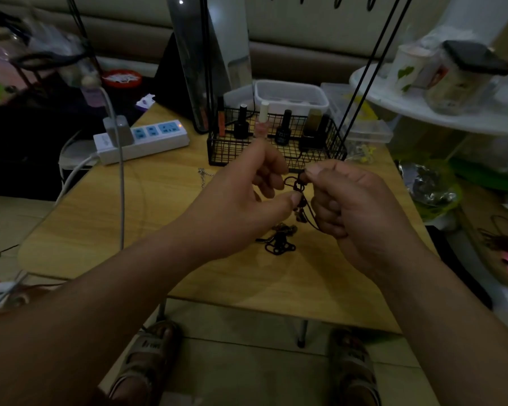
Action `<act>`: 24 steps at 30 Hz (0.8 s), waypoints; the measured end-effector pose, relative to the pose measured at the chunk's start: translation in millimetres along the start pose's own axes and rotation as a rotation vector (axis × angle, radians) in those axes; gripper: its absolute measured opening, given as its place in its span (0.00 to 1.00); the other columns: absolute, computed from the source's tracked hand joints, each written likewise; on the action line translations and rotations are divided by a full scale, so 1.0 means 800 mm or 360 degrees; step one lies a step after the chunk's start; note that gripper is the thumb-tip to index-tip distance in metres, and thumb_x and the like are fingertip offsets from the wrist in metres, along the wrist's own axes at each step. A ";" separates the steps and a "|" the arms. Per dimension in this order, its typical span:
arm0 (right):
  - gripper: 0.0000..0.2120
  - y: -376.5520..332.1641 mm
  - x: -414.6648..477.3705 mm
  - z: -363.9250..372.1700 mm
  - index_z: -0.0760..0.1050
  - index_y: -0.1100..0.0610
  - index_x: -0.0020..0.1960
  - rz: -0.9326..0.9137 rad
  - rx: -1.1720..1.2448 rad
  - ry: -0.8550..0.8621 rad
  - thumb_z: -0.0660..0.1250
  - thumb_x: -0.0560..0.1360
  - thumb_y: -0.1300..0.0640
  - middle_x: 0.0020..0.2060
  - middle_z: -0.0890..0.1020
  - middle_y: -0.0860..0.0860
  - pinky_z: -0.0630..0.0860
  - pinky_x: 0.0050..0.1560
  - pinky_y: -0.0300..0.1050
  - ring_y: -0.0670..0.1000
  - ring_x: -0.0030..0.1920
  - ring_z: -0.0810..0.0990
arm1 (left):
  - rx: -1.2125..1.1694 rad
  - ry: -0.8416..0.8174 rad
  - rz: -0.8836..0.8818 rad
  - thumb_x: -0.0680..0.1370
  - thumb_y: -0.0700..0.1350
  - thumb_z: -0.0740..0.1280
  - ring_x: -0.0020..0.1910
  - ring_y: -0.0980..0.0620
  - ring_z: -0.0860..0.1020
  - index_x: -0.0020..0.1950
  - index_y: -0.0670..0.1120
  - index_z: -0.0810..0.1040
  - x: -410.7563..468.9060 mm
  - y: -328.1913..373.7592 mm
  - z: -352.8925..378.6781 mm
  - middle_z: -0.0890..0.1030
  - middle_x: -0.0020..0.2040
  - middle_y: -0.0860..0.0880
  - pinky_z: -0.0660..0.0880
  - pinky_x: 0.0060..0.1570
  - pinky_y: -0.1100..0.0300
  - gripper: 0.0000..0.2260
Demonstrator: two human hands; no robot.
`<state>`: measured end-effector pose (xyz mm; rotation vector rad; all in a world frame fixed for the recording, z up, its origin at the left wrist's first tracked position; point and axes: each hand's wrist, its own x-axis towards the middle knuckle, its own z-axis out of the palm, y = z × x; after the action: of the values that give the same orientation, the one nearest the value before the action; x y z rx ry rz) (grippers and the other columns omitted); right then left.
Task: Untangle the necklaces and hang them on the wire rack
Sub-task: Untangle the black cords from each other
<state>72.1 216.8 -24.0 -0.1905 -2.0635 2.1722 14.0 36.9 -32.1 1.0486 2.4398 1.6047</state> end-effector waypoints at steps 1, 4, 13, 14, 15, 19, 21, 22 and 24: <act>0.07 -0.001 -0.001 0.000 0.79 0.56 0.46 -0.0002 0.0008 -0.0018 0.65 0.82 0.57 0.26 0.62 0.48 0.53 0.24 0.37 0.46 0.25 0.56 | 0.0018 0.0018 0.0030 0.78 0.48 0.74 0.49 0.52 0.79 0.56 0.49 0.75 0.000 0.001 0.001 0.79 0.48 0.53 0.77 0.45 0.55 0.11; 0.08 -0.002 -0.004 0.000 0.80 0.55 0.46 -0.0017 0.0013 -0.0067 0.65 0.83 0.57 0.25 0.62 0.47 0.53 0.24 0.37 0.46 0.24 0.56 | 0.0012 0.0031 0.0081 0.79 0.46 0.73 0.46 0.50 0.80 0.54 0.47 0.78 0.001 0.001 0.001 0.81 0.45 0.50 0.78 0.44 0.52 0.07; 0.09 -0.004 -0.006 -0.006 0.78 0.55 0.46 -0.0001 -0.0111 -0.0023 0.64 0.83 0.56 0.26 0.66 0.48 0.56 0.25 0.40 0.47 0.25 0.59 | -0.0140 -0.0020 -0.0066 0.80 0.40 0.72 0.42 0.58 0.81 0.52 0.48 0.80 0.005 -0.004 -0.007 0.83 0.44 0.50 0.77 0.42 0.65 0.04; 0.08 -0.003 -0.005 -0.007 0.77 0.56 0.47 0.0018 -0.0132 -0.0013 0.63 0.84 0.57 0.27 0.68 0.49 0.57 0.26 0.40 0.47 0.25 0.60 | -0.0151 -0.0028 -0.0087 0.80 0.39 0.72 0.42 0.56 0.82 0.52 0.48 0.80 0.005 -0.005 -0.008 0.83 0.44 0.49 0.78 0.42 0.64 0.05; 0.08 -0.001 -0.005 -0.008 0.77 0.57 0.48 0.0041 -0.0141 -0.0015 0.62 0.84 0.57 0.28 0.70 0.49 0.58 0.26 0.41 0.47 0.26 0.61 | -0.0179 -0.0034 -0.0107 0.80 0.38 0.71 0.41 0.54 0.82 0.53 0.48 0.79 0.005 -0.004 -0.009 0.83 0.44 0.47 0.80 0.42 0.62 0.06; 0.08 0.000 -0.005 -0.009 0.76 0.57 0.49 0.0093 -0.0177 -0.0087 0.63 0.84 0.54 0.29 0.68 0.48 0.54 0.28 0.42 0.47 0.27 0.59 | -0.0348 -0.0076 -0.0184 0.80 0.36 0.70 0.45 0.48 0.83 0.60 0.47 0.76 0.006 -0.002 -0.014 0.82 0.46 0.44 0.83 0.47 0.56 0.11; 0.11 -0.003 -0.005 -0.012 0.76 0.58 0.50 0.0121 -0.0272 -0.0134 0.66 0.82 0.50 0.29 0.65 0.49 0.55 0.28 0.42 0.47 0.28 0.58 | -0.0437 -0.0146 -0.0222 0.81 0.36 0.68 0.44 0.52 0.83 0.64 0.48 0.75 0.005 -0.001 -0.016 0.82 0.44 0.49 0.81 0.46 0.57 0.14; 0.11 -0.004 -0.005 -0.015 0.77 0.57 0.49 0.0131 -0.0368 -0.0165 0.68 0.80 0.49 0.29 0.64 0.49 0.56 0.28 0.43 0.48 0.28 0.58 | -0.0450 -0.0172 -0.0236 0.82 0.37 0.68 0.44 0.53 0.82 0.66 0.50 0.75 0.005 -0.002 -0.017 0.82 0.44 0.51 0.80 0.45 0.59 0.15; 0.11 -0.007 -0.006 -0.020 0.80 0.56 0.46 0.0124 -0.0579 -0.0231 0.72 0.78 0.48 0.29 0.64 0.52 0.57 0.29 0.45 0.51 0.29 0.59 | -0.0393 -0.0212 -0.0254 0.83 0.37 0.67 0.45 0.54 0.82 0.67 0.53 0.76 0.006 -0.003 -0.021 0.83 0.46 0.52 0.78 0.45 0.61 0.15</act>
<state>79.8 231.5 -19.0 -0.1559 -2.5626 1.8808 3.0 25.3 -25.0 0.8686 2.1150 1.6715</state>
